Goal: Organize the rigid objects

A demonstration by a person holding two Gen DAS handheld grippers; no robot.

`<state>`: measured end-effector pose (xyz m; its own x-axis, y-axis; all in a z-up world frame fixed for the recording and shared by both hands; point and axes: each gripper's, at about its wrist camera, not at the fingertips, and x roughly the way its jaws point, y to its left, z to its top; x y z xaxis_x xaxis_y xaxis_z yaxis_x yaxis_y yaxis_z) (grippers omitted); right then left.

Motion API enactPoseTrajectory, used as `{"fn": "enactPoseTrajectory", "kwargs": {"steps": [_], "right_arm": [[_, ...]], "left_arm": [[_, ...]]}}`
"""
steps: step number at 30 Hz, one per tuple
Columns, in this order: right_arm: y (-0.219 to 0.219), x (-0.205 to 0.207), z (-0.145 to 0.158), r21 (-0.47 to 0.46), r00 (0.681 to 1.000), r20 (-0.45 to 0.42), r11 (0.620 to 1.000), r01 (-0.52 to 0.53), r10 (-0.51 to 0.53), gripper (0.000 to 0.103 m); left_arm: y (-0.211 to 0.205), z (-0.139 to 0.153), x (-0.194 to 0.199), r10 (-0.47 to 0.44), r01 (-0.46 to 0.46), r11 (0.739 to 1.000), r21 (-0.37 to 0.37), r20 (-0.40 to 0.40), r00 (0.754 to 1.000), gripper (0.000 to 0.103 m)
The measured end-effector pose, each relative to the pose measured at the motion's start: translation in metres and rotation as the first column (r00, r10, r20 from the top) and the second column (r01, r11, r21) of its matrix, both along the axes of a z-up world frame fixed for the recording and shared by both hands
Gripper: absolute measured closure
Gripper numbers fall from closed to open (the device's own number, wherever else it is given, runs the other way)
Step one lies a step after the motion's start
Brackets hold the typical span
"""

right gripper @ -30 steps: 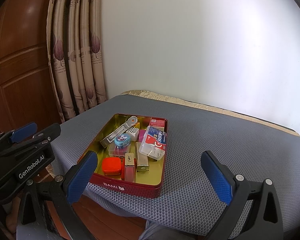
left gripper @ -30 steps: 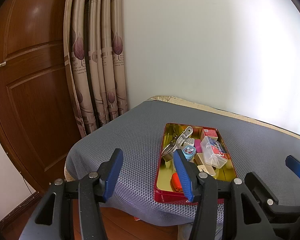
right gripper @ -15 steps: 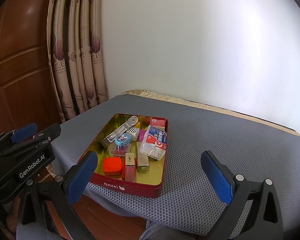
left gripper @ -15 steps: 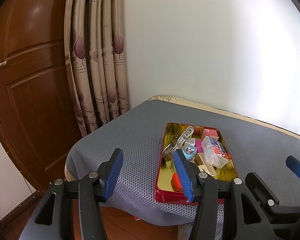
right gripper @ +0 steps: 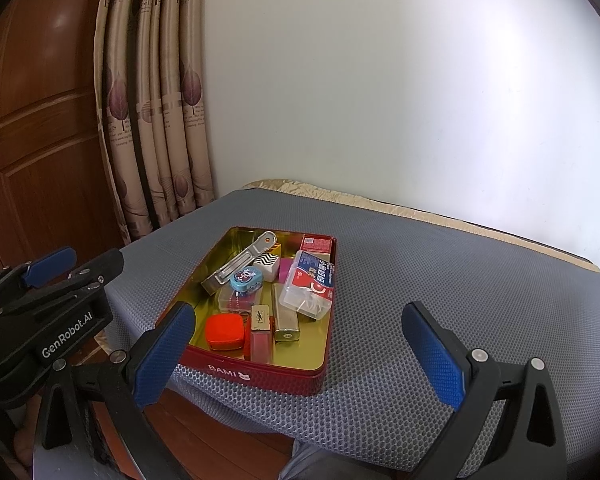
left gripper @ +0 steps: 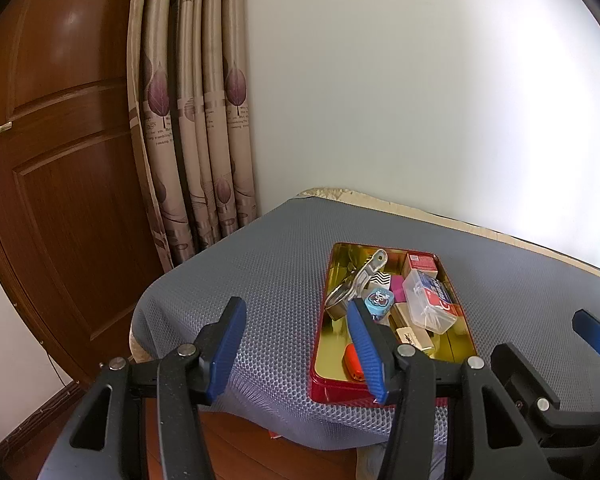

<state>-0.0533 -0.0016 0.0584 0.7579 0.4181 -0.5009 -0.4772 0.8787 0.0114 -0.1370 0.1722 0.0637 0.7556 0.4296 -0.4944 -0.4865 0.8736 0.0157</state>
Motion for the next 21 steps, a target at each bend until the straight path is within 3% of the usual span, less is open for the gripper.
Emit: {"fn": "enactPoseTrajectory", "kwargs": {"steps": [21], "right_arm": [[-0.0001,-0.0004,-0.0003,0.001,1.0,-0.003,1.0,0.001,-0.001,0.001]], "left_arm": [[0.002,-0.0037,0.004,-0.007,0.007,1.0,0.0,-0.017,1.0,0.046]]}}
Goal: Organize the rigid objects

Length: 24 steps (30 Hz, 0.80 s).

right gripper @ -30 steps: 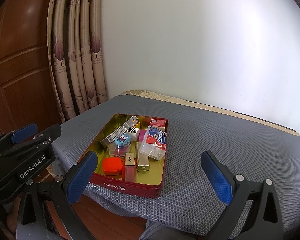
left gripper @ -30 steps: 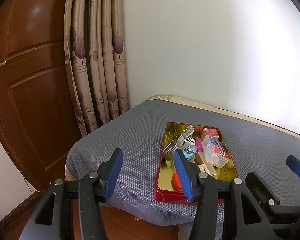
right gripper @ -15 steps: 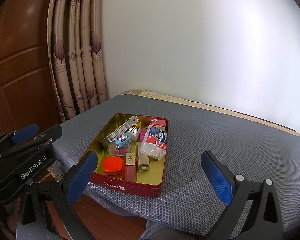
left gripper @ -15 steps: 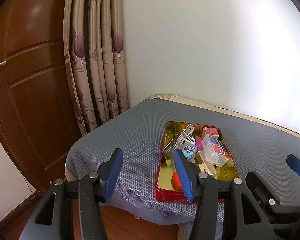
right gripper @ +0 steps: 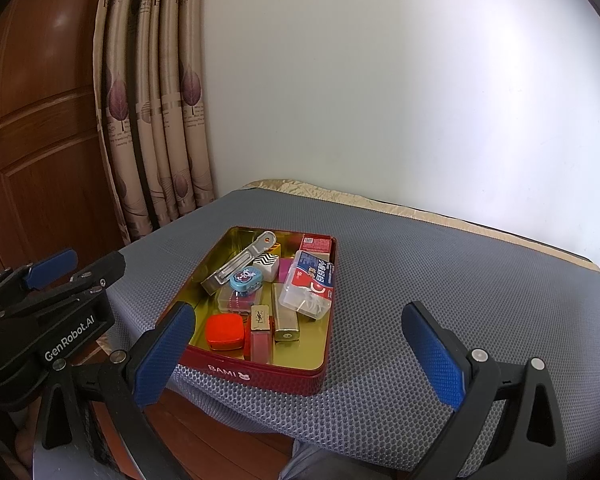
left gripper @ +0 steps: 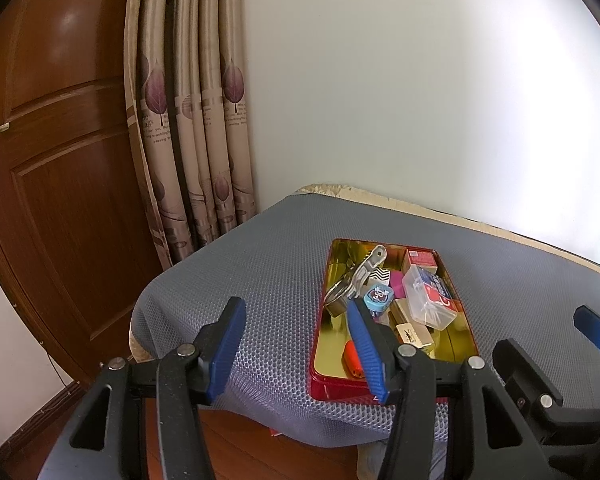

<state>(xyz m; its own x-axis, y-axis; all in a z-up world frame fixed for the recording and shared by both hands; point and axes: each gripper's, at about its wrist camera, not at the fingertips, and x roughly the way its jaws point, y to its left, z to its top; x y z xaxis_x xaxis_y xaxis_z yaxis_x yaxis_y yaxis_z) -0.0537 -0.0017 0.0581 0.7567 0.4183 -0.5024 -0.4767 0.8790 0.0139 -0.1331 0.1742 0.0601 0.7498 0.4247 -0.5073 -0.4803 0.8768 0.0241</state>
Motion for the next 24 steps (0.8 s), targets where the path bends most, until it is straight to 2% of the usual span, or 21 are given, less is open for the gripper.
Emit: {"fn": "enactPoseTrajectory", "kwargs": {"steps": [9,14,24], "right_arm": [[-0.0025,0.0022,-0.001,0.008,1.0,-0.012,1.0,0.008,-0.008,0.0],[-0.0039,0.0027,-0.0007,0.013,1.0,-0.014,1.0,0.012,-0.012,0.0],[-0.0042,0.004,-0.0018,0.01,1.0,-0.021,1.0,0.012,-0.012,0.0]], "left_arm": [[-0.0017,-0.0041,0.002,-0.012,0.012,1.0,0.016,-0.017,1.0,0.034],[-0.0098,-0.0021,-0.0019,-0.009,0.008,0.995,0.097,0.011,1.0,0.034],[-0.0076,-0.0034,0.0024,-0.024,0.025,0.997,0.078,-0.01,1.0,0.034]]}}
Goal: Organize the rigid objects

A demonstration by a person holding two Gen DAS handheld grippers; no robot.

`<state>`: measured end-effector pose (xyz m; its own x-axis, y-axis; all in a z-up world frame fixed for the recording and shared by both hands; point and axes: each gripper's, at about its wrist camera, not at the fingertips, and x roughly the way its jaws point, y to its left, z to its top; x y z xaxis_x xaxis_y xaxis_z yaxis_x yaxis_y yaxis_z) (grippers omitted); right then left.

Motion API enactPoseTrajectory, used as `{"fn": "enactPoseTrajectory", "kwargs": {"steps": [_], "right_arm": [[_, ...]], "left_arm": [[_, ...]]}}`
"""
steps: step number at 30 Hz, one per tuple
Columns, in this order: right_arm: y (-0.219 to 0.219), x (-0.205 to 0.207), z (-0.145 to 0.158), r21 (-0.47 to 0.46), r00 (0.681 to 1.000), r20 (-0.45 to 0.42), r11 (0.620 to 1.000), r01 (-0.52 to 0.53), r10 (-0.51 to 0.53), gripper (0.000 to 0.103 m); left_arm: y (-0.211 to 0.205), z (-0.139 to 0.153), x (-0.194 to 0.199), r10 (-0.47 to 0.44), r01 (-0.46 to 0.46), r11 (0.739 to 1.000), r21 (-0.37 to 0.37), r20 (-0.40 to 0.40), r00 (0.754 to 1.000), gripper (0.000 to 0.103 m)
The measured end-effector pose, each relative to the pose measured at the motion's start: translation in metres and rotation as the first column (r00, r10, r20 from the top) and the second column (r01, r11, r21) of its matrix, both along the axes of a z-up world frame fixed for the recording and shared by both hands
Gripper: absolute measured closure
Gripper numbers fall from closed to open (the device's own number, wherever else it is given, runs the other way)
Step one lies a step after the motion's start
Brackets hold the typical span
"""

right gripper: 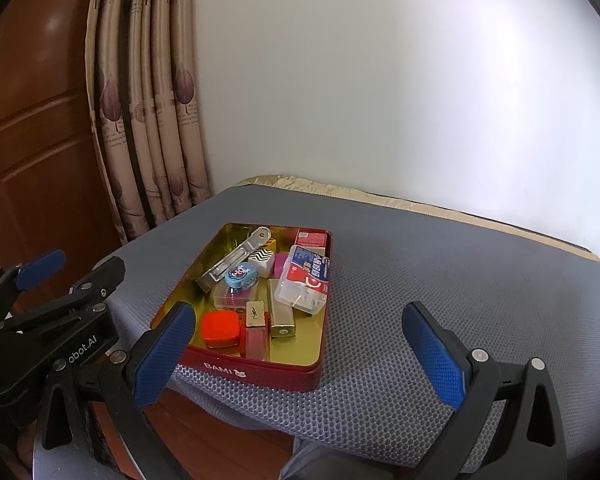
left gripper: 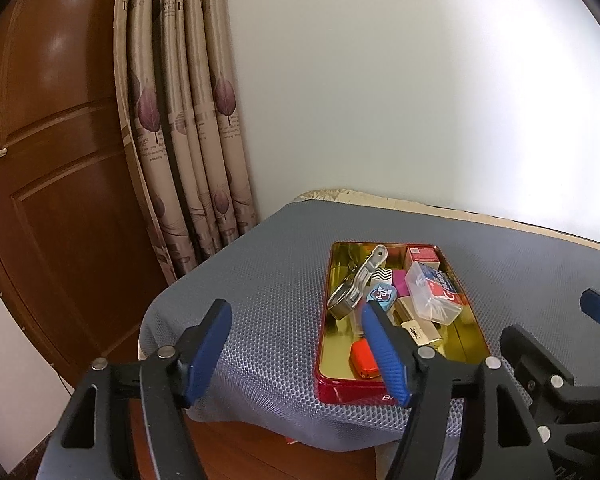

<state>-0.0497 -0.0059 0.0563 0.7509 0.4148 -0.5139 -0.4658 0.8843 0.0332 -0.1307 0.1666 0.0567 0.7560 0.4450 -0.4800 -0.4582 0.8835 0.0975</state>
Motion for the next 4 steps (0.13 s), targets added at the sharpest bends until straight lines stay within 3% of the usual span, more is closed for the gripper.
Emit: {"fn": "enactPoseTrajectory", "kwargs": {"steps": [4], "right_arm": [[-0.0003,-0.001,0.0008,0.005,1.0,0.007,1.0,-0.001,0.001,0.0]], "left_arm": [[0.0059,0.0011,-0.001,0.015,-0.014,0.999,-0.037,0.002,1.0,0.034]]}}
